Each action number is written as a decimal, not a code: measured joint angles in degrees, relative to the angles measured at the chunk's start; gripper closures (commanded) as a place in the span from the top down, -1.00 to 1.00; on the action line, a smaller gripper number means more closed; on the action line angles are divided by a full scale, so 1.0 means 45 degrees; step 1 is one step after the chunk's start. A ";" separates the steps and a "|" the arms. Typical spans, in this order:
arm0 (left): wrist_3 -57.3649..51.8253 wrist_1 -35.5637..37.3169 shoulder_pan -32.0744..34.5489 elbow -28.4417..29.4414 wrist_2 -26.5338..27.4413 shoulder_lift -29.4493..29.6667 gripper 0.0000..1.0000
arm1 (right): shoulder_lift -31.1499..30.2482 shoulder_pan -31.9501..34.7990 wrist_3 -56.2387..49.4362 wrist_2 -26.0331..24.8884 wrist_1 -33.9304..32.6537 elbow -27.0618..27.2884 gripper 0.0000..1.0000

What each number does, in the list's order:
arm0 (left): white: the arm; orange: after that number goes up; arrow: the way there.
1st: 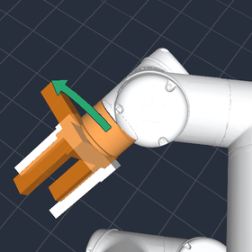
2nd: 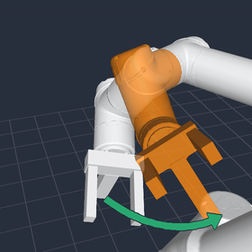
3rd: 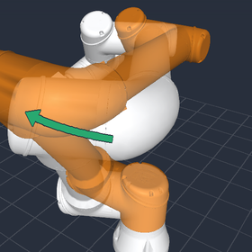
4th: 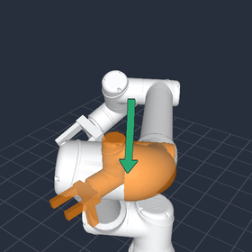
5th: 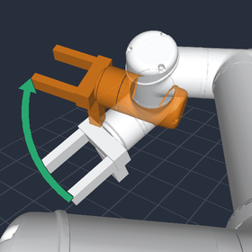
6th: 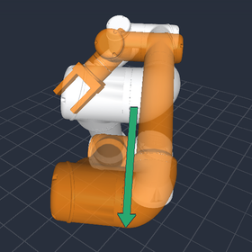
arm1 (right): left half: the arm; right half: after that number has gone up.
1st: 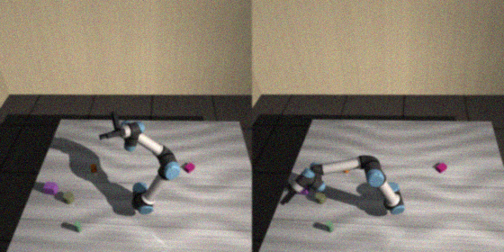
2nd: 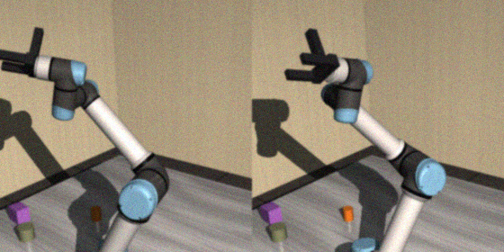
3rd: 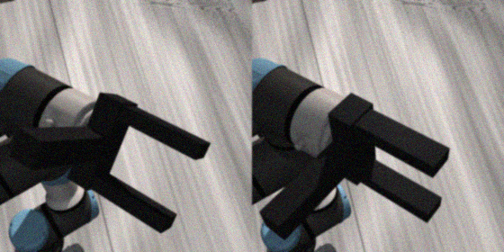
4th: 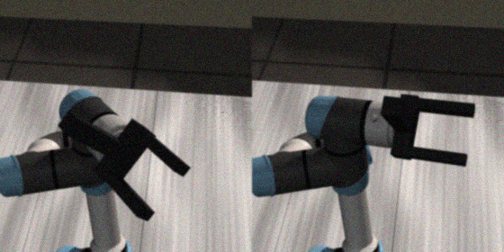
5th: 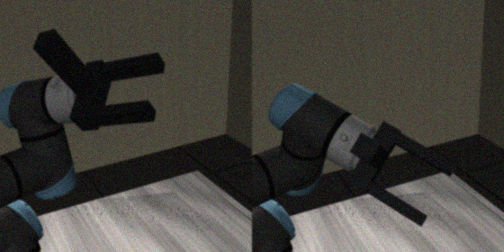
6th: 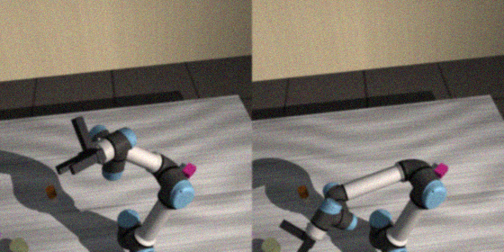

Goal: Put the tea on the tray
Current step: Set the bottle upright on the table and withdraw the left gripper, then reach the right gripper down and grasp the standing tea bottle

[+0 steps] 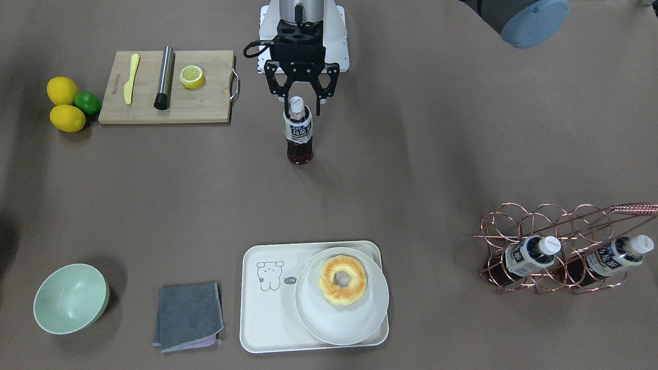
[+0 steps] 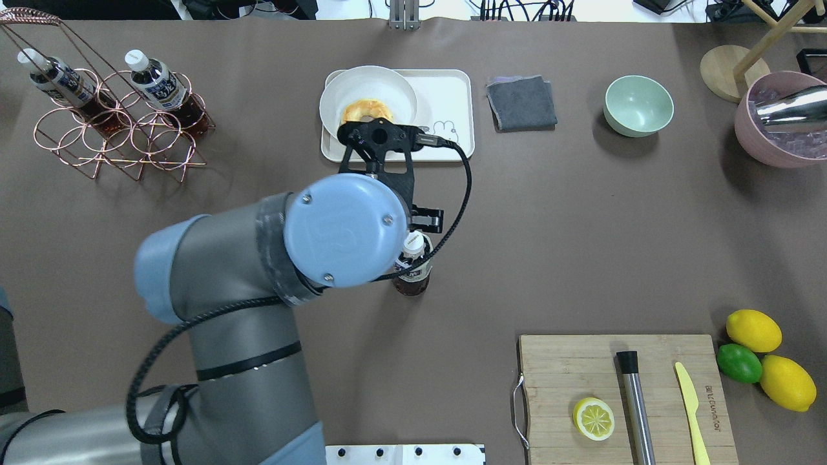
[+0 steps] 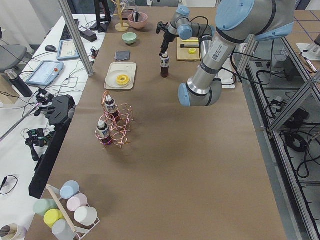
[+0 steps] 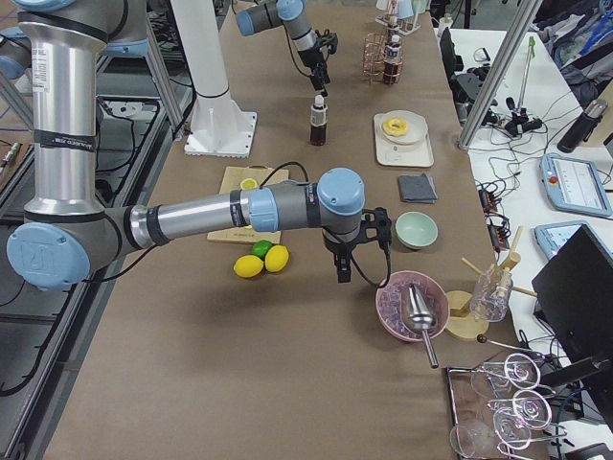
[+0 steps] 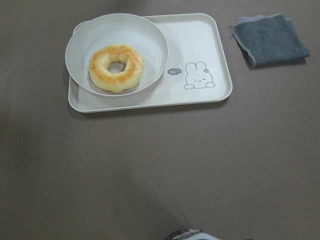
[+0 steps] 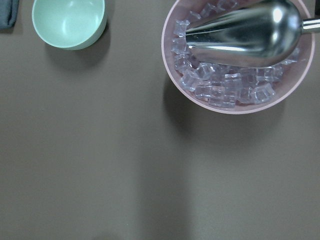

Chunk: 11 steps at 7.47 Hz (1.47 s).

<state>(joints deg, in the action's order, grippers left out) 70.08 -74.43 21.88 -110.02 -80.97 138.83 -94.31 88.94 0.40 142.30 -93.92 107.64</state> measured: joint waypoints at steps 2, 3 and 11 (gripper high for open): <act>-0.0995 0.0034 0.2089 -0.1376 -0.2626 -0.1118 0.81 | 0.0296 -0.0200 0.0930 0.0210 0.0001 0.0730 0.96; -0.1746 0.0045 0.3517 -0.1731 -0.4262 -0.1745 0.81 | 0.0600 -0.0517 0.2152 0.0176 -0.0012 0.1268 0.95; -1.2010 -0.0008 1.1108 -0.1271 -1.0633 -0.6766 0.91 | 0.7024 -0.9301 1.4206 -0.4460 -0.1730 0.3536 0.93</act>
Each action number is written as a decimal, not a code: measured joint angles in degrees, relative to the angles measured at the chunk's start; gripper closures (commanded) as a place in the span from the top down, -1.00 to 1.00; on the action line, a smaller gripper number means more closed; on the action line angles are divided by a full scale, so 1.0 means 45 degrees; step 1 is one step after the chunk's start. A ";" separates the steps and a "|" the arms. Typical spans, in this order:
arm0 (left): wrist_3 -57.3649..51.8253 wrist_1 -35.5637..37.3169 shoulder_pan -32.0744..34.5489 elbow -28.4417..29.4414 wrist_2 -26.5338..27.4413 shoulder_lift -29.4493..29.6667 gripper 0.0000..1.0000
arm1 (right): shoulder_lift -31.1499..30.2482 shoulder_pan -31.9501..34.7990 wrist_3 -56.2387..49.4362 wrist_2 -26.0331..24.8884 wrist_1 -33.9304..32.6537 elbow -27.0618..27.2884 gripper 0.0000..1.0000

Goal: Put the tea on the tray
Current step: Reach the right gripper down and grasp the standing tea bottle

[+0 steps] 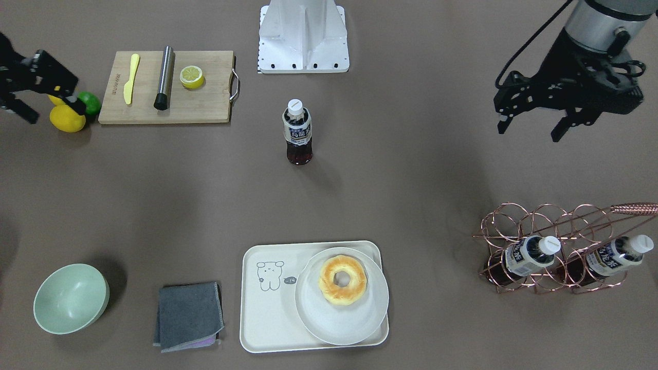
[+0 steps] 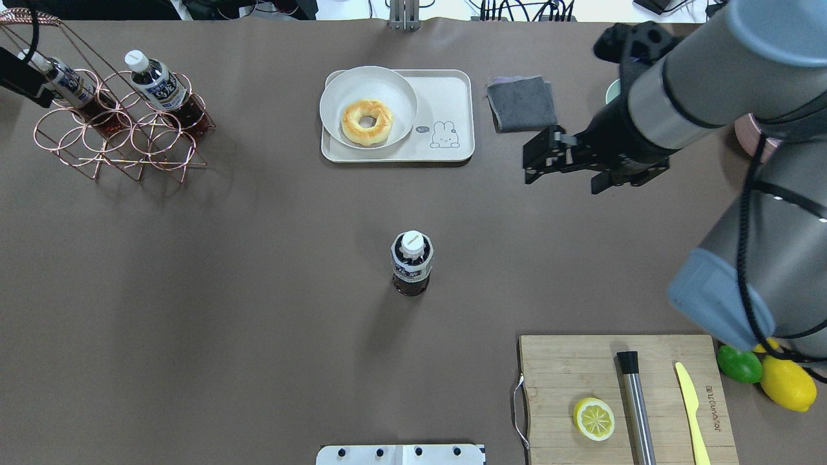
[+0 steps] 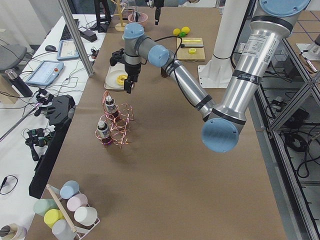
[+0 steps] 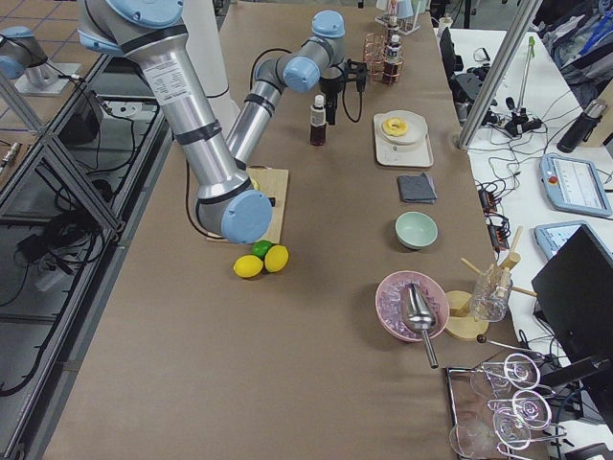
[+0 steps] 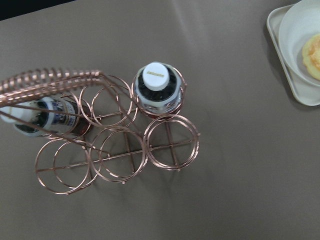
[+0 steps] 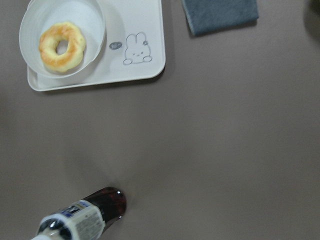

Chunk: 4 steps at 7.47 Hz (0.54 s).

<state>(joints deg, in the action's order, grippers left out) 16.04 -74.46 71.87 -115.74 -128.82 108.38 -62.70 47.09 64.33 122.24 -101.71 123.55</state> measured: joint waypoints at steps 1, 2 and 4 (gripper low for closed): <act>-0.0958 -0.0007 0.0466 0.0279 -0.0217 -0.0323 0.91 | 0.1186 -0.1141 0.0756 -0.0996 -0.1024 -0.0118 0.93; -0.1613 -0.0022 0.0798 0.0458 -0.0308 -0.0573 0.92 | 0.2106 -0.2096 0.1398 -0.1812 -0.1592 -0.0394 0.93; -0.2067 -0.0062 0.1090 0.0460 -0.0434 -0.1039 0.92 | 0.3246 -0.3268 0.1879 -0.2757 -0.1920 -0.1261 0.91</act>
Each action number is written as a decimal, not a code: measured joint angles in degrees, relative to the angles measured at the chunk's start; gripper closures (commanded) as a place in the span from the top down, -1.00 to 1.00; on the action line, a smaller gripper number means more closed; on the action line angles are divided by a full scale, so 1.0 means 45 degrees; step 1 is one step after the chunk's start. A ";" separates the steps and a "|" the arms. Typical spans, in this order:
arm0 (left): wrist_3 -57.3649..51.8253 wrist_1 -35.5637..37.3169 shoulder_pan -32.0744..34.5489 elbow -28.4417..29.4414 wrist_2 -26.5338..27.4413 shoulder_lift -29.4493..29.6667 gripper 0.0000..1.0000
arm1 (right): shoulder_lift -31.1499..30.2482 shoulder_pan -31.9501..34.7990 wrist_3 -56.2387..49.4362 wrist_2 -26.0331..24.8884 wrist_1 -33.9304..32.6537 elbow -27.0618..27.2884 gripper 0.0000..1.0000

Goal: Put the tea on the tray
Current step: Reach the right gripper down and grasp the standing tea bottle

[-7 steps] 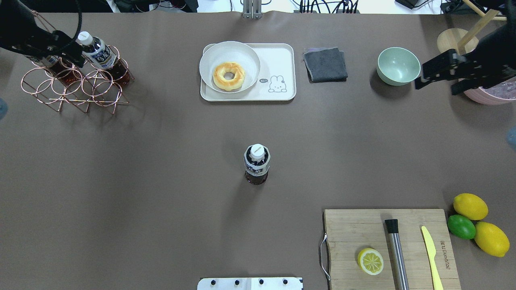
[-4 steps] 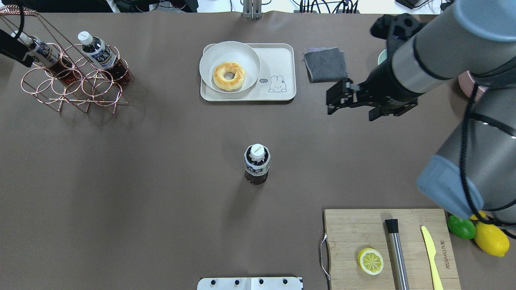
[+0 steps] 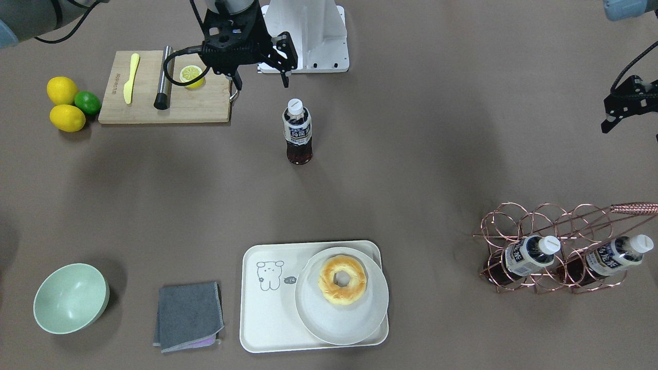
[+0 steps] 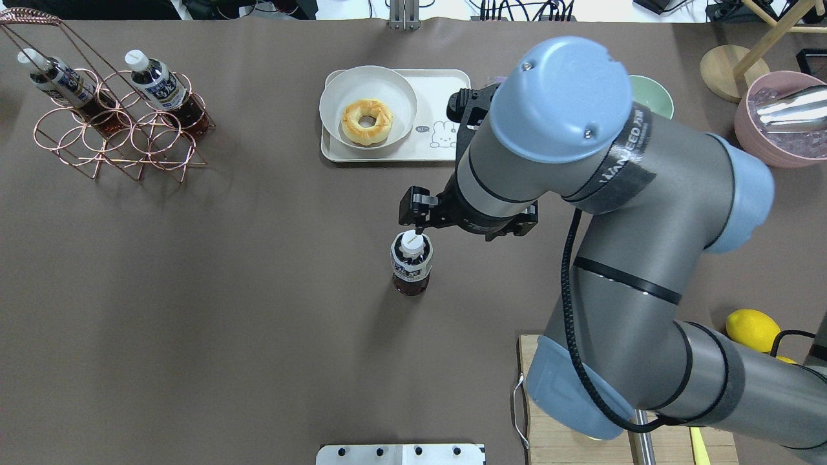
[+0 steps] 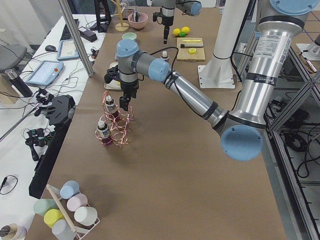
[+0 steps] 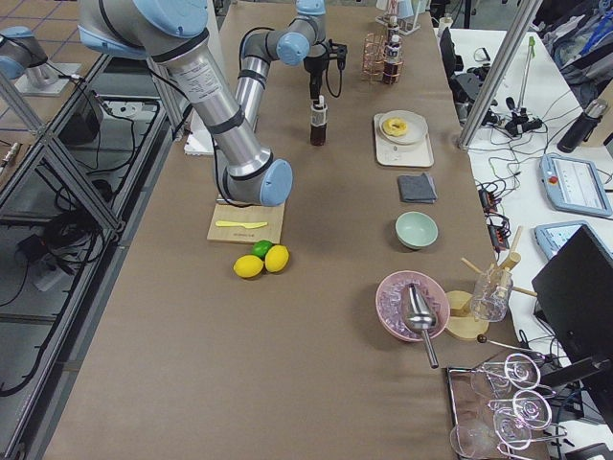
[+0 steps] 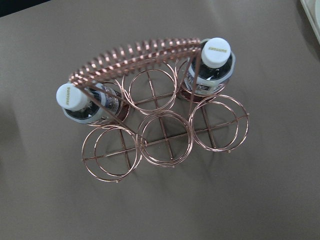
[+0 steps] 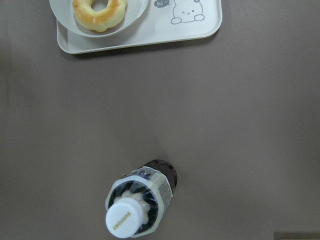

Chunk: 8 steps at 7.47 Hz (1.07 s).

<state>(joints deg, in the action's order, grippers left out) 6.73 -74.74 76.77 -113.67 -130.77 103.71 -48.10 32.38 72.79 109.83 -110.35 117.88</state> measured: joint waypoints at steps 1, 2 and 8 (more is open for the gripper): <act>-0.0046 0.0001 0.0058 -0.0108 -0.0048 -0.0142 0.92 | 0.0247 -0.0336 0.0049 -0.0251 -0.0004 -0.0367 0.85; -0.0062 0.0004 0.0107 -0.0236 -0.0068 -0.0259 0.92 | 0.0430 -0.0593 0.0065 -0.0463 0.0012 -0.0673 0.82; -0.0071 -0.0068 0.0147 -0.0360 -0.0080 -0.0334 0.93 | 0.1118 -0.1200 0.0097 -0.1287 0.0306 -0.1987 0.25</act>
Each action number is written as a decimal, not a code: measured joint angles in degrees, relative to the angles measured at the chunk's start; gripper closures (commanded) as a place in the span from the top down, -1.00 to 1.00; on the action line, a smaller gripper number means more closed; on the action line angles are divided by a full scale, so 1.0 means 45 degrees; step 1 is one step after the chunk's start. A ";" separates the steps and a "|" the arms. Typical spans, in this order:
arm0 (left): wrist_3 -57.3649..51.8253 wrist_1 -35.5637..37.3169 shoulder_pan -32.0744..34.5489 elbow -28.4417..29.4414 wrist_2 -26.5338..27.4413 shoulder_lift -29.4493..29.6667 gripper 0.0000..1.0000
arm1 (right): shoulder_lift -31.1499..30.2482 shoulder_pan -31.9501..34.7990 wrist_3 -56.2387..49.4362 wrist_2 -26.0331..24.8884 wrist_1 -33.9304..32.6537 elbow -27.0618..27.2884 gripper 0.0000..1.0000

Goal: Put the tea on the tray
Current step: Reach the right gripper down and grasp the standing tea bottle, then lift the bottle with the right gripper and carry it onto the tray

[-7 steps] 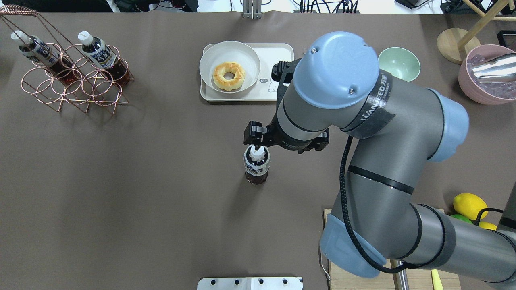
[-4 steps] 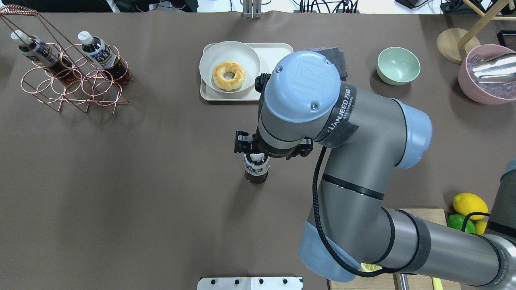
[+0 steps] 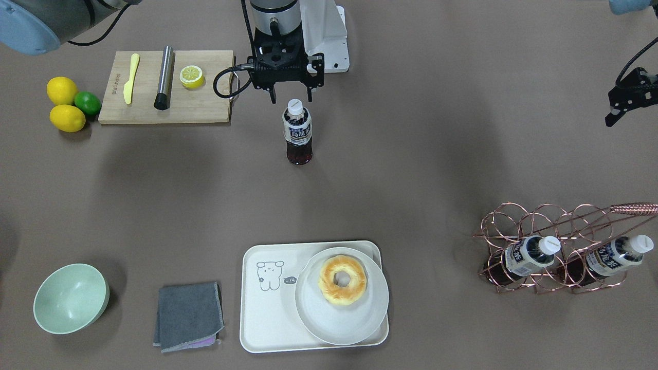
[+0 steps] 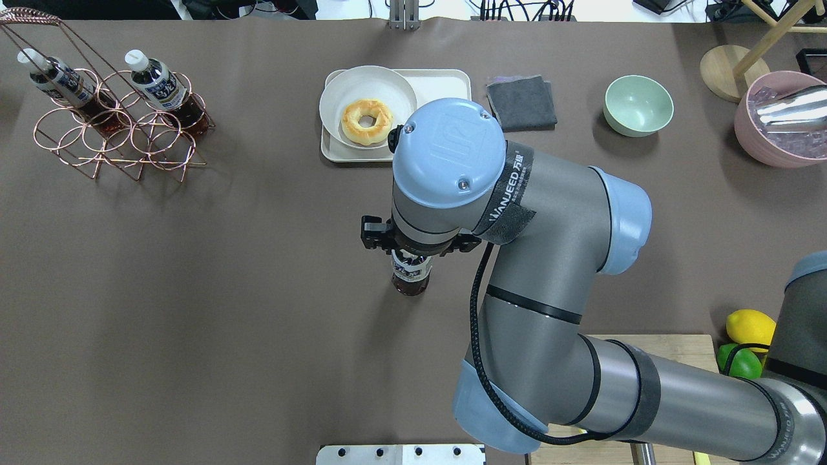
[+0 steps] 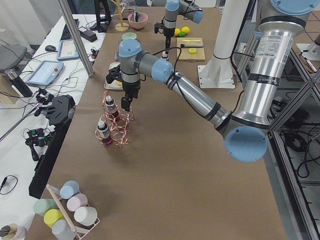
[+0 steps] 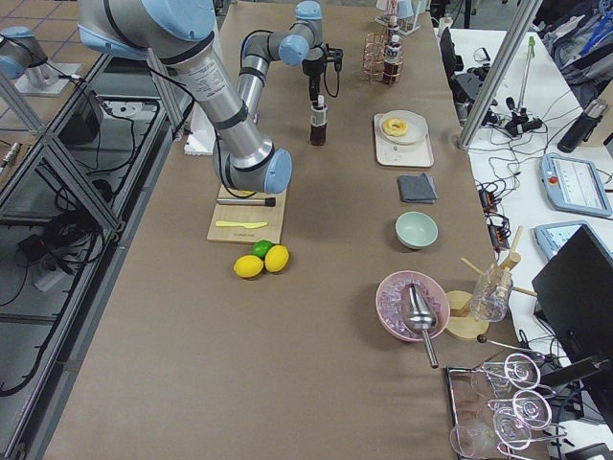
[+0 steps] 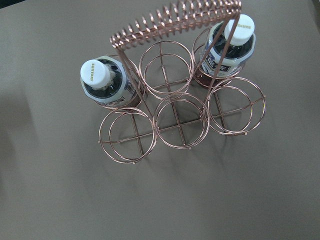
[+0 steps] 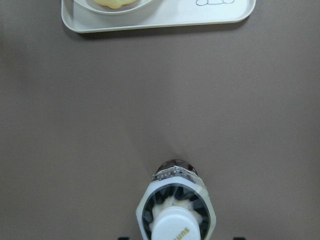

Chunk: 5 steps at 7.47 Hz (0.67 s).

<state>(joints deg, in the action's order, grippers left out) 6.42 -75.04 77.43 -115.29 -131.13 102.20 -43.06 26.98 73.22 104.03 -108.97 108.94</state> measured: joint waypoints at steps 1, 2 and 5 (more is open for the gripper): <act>0.0000 -0.0175 0.0000 0.0024 -0.0001 -0.0028 0.93 | 0.0060 -0.0008 -0.0003 -0.0138 0.0037 -0.0135 0.20; 0.0003 -0.0397 0.0001 0.0023 0.0000 -0.0140 0.93 | 0.0101 -0.0007 -0.0011 -0.0227 0.0048 -0.0213 -0.16; 0.0036 -0.0743 0.0001 0.0038 0.0000 -0.0262 0.93 | 0.0165 -0.0006 -0.0007 -0.0373 0.0071 -0.0383 -1.00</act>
<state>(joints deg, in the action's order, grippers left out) 6.58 -78.39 77.43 -115.12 -131.13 101.03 -42.32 26.95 73.19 102.35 -108.65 107.21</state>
